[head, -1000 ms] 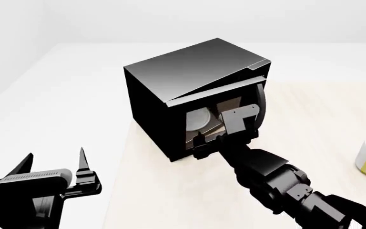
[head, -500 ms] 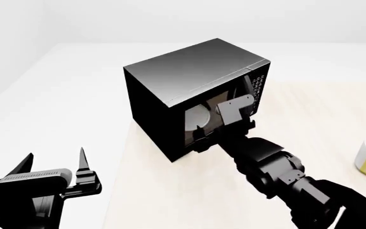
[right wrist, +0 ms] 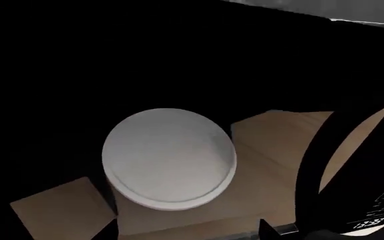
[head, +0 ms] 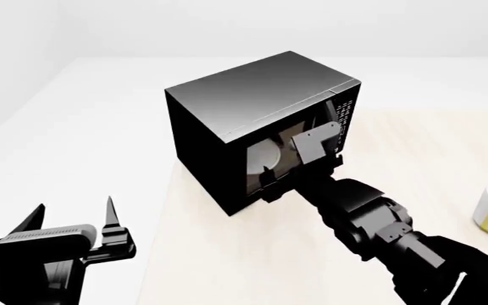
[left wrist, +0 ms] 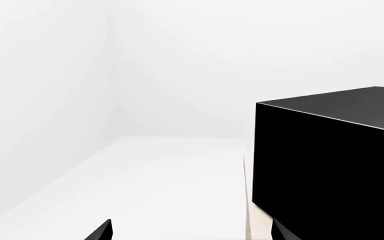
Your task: Close the microwave.
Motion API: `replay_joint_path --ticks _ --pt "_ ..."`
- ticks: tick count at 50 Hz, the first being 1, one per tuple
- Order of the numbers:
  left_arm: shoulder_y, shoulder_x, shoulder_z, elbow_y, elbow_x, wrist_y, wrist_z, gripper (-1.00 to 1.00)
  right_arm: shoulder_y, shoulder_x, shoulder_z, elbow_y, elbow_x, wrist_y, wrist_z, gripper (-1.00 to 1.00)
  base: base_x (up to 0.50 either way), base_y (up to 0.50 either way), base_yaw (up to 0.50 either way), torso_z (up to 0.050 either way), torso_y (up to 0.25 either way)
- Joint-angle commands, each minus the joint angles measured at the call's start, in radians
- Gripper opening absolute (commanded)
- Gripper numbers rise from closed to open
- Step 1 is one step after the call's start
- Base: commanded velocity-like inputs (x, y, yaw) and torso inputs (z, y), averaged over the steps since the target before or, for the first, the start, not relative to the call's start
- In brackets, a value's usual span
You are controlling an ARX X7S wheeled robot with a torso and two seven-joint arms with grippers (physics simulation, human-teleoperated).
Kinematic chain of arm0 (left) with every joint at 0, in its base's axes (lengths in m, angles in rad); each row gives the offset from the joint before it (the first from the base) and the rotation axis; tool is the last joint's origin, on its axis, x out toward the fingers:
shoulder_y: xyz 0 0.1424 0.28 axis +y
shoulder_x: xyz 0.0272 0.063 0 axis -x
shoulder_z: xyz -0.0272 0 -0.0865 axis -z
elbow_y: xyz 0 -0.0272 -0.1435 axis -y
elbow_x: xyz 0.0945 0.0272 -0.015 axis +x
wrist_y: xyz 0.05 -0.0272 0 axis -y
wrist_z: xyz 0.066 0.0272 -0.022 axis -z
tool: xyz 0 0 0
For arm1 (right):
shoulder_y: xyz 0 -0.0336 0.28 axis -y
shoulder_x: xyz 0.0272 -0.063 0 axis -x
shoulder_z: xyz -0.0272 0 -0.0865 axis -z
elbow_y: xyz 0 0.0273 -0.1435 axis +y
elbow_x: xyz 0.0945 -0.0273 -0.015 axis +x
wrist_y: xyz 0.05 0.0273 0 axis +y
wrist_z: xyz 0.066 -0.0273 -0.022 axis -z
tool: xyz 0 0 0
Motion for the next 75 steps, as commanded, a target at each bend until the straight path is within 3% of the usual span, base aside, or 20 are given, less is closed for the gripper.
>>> replay_joint_path --ticks 1,14,28,75 --pt "-0.001 -0.002 0.007 0.004 0.001 -0.003 -0.005 1.0 -0.035 0.146 0.057 -0.334 -0.068 0.039 0.233 1.0 0.0 0.0 0.0 0.0 0.0" --pt "-0.003 -0.004 0.014 0.0 0.002 -0.002 -0.007 1.0 -0.065 0.361 0.077 -0.805 -0.033 0.073 0.452 1.0 0.0 0.0 0.0 0.0 0.0" --pt "0.0 -0.007 0.014 0.003 -0.002 -0.001 -0.01 1.0 -0.123 0.537 0.125 -1.116 -0.017 0.01 0.598 1.0 0.0 0.0 0.0 0.0 0.0" --pt "0.03 -0.026 0.027 0.062 0.006 0.008 -0.029 1.0 -0.226 0.892 0.195 -1.703 -0.194 -0.119 0.923 1.0 0.0 0.0 0.0 0.0 0.0"
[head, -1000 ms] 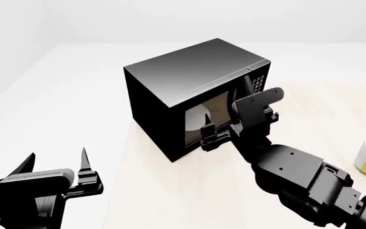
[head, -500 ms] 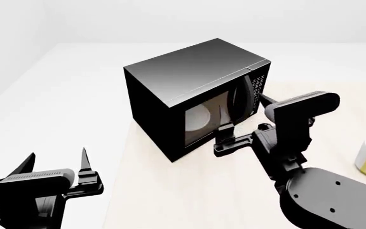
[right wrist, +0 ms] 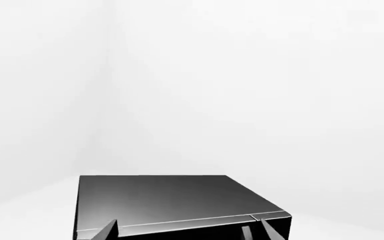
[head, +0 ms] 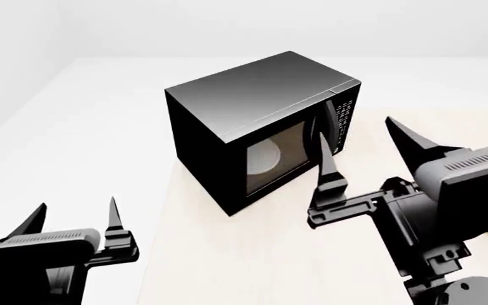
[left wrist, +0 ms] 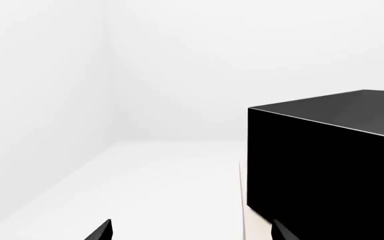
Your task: Close the microwave.
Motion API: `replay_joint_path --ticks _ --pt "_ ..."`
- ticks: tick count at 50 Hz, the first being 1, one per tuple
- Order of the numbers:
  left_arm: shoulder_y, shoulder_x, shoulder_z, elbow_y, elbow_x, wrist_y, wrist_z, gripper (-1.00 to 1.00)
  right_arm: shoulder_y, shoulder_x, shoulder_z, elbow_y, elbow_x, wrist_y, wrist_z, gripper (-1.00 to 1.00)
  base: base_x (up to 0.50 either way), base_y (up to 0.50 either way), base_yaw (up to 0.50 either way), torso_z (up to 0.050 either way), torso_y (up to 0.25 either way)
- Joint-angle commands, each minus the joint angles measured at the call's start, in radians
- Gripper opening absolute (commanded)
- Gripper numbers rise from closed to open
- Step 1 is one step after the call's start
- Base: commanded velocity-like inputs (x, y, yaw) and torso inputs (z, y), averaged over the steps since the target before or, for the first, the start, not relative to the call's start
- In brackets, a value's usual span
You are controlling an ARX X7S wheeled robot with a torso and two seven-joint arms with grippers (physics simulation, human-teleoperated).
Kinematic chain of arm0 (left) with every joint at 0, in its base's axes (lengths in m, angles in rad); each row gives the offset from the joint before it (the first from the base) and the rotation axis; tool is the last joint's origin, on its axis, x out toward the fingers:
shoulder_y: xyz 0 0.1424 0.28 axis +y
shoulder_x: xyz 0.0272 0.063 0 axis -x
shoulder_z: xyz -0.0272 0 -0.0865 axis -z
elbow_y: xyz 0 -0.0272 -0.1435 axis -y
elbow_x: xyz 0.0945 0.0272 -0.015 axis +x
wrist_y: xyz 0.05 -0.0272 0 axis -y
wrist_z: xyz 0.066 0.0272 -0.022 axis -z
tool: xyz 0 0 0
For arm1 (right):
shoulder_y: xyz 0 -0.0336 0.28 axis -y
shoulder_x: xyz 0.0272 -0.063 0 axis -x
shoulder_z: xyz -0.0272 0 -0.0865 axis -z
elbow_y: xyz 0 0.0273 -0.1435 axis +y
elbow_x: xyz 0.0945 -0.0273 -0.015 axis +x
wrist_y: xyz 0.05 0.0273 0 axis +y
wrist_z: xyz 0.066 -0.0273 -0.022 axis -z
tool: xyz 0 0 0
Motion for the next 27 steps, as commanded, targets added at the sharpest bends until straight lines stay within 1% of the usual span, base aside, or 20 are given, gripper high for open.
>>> replay_joint_path --ticks 1,16,27 --pt "0.012 -0.006 0.001 0.025 0.0 0.001 -0.006 1.0 -0.029 0.084 0.014 -0.118 -0.052 -0.031 0.072 1.0 0.0 0.0 0.0 0.0 0.0" --pt "0.009 -0.009 0.006 0.019 -0.002 0.006 -0.005 1.0 -0.114 0.18 0.005 -0.216 -0.158 -0.134 0.137 1.0 0.0 0.0 0.0 0.0 0.0" --pt "0.016 -0.012 0.004 0.024 -0.005 0.012 -0.006 1.0 -0.147 0.245 -0.001 -0.283 -0.22 -0.178 0.172 1.0 0.0 0.0 0.0 0.0 0.0"
